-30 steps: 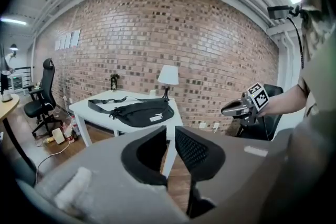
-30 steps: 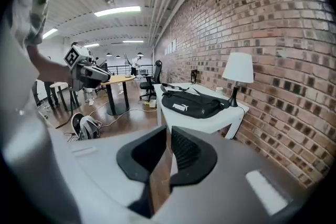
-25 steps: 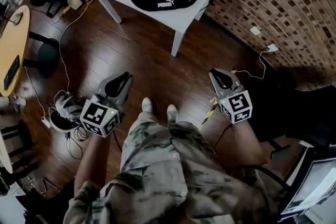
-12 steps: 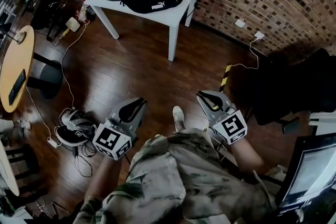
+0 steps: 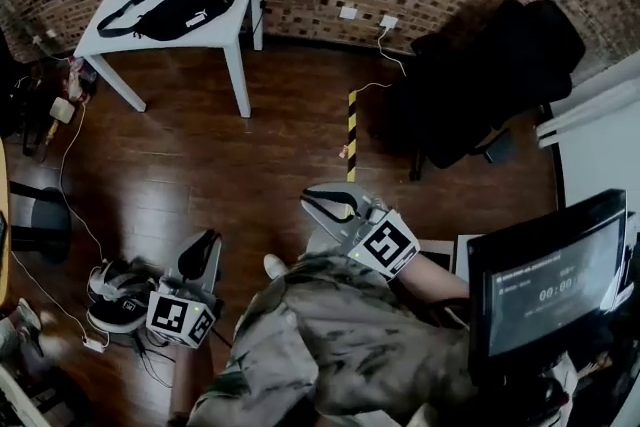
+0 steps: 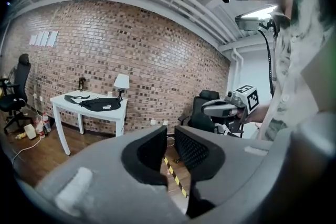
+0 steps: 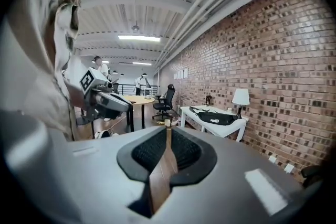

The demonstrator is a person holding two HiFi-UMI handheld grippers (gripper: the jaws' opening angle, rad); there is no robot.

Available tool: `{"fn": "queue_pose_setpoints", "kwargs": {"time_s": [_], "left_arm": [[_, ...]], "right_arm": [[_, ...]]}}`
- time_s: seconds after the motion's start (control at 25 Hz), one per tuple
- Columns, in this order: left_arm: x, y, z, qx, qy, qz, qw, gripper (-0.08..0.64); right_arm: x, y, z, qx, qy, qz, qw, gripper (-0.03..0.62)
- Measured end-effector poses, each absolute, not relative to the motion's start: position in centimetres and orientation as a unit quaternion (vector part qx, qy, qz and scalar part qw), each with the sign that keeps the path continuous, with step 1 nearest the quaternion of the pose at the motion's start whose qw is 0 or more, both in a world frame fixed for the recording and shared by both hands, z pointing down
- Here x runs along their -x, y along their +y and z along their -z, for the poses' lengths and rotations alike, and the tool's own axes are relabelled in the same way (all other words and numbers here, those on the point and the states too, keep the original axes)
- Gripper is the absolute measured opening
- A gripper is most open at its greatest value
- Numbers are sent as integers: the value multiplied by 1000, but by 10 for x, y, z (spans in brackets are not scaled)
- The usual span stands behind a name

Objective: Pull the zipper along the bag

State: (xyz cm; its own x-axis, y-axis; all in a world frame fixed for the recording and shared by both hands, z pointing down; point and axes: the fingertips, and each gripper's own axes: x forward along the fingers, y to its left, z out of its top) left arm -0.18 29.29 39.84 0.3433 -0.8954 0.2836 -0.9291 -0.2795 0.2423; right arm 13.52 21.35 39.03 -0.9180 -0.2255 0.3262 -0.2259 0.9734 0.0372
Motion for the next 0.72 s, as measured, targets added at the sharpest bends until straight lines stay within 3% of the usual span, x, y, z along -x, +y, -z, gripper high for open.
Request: {"fn": "queue_pose_setpoints", "kwargs": {"time_s": [0.72], "left_arm": [[-127,274,-371,-810,-560,-25,171,49]], "right_arm": [[-253,230,-355,-115,-985,27,130,34]]}}
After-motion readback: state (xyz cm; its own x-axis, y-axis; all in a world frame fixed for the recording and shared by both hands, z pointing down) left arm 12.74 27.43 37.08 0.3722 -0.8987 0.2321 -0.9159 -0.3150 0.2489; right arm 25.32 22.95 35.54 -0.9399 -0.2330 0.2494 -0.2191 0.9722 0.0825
